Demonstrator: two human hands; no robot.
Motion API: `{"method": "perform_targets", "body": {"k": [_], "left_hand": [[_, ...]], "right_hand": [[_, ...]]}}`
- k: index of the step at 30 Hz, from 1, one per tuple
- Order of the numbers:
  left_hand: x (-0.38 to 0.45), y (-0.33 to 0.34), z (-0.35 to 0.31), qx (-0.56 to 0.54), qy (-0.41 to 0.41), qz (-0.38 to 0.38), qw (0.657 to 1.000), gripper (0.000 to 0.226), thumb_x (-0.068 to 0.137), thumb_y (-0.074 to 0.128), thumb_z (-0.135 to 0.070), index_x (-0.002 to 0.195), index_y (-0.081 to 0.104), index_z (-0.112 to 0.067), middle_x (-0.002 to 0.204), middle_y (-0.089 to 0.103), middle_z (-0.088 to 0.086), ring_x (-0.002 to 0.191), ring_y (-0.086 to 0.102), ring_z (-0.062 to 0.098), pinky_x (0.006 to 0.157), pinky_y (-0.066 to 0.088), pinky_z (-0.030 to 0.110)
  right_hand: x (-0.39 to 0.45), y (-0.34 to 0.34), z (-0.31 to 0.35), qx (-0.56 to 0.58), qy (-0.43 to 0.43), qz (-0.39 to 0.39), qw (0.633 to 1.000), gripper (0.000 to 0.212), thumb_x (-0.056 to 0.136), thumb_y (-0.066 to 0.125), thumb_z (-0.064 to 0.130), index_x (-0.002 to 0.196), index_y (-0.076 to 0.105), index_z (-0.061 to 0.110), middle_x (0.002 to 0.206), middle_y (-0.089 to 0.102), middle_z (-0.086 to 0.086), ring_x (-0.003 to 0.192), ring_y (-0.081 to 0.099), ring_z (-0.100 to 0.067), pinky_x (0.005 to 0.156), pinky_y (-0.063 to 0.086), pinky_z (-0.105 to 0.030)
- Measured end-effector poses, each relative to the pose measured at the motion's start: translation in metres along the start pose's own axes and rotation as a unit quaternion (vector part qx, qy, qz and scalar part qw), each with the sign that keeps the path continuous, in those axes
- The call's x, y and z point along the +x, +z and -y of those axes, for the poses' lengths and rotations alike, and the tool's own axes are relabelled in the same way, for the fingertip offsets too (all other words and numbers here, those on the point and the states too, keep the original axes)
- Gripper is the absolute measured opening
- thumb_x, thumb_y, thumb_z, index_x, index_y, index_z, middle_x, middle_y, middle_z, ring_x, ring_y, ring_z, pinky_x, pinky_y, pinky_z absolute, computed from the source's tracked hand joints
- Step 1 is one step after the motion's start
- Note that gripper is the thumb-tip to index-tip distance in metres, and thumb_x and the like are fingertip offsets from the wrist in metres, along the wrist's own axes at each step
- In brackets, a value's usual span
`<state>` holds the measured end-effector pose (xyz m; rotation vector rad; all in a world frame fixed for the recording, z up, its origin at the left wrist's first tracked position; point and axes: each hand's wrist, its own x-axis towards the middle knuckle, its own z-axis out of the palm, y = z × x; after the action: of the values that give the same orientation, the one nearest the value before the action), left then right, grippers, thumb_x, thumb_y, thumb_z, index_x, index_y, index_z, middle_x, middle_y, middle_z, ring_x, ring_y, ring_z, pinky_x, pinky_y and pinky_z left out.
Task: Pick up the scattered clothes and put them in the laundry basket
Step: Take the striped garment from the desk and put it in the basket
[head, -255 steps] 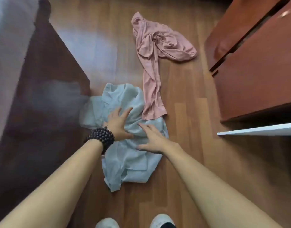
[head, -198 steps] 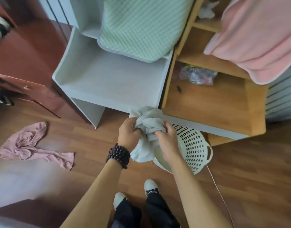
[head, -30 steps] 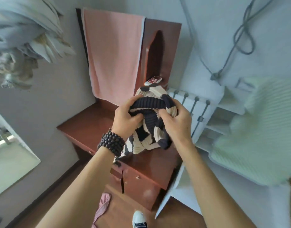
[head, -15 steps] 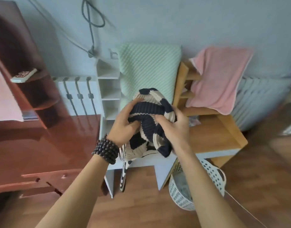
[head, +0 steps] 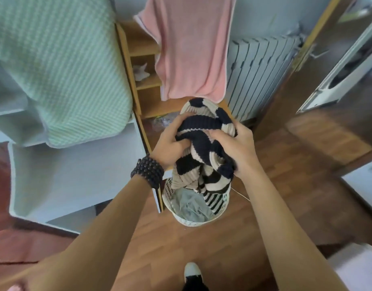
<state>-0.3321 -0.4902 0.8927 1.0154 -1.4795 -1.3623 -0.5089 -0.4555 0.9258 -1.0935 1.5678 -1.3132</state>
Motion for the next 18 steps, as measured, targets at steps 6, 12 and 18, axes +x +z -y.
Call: {"method": "perform_targets", "body": {"k": [6,12,18], "left_hand": [[0.067,0.055,0.033,0.025,-0.037,-0.022,0.999,0.071,0.079,0.054,0.017,0.134,0.053,-0.027,0.132,0.058,0.0,0.122,0.059,0.012,0.101,0.053,0.036],[0.114,0.076,0.074,0.051,-0.074,-0.044,0.995,0.071,0.07,0.056,0.003,0.126,0.057,-0.04,0.126,0.063,0.0,0.114,0.064,0.013,0.089,0.058,0.036],[0.126,0.09,0.134,0.236,-0.202,0.011,0.95,0.068,0.08,0.058,0.001,0.143,0.046,-0.023,0.132,0.055,0.01,0.106,0.059,0.025,0.072,0.05,0.019]], "right_hand": [[0.069,-0.046,-0.036,0.006,0.023,0.017,1.0,0.037,0.068,0.081,0.023,0.105,0.078,0.026,0.114,0.078,-0.009,0.11,0.074,-0.027,0.097,0.06,-0.052],[0.123,-0.064,-0.078,-0.005,0.07,0.049,0.996,0.026,0.072,0.08,0.025,0.093,0.078,0.04,0.101,0.081,-0.002,0.101,0.077,-0.025,0.092,0.063,-0.054],[0.143,-0.061,-0.147,-0.072,0.197,0.123,0.97,0.056,0.083,0.076,0.044,0.137,0.061,0.039,0.135,0.068,0.006,0.126,0.065,-0.021,0.106,0.055,-0.048]]}}
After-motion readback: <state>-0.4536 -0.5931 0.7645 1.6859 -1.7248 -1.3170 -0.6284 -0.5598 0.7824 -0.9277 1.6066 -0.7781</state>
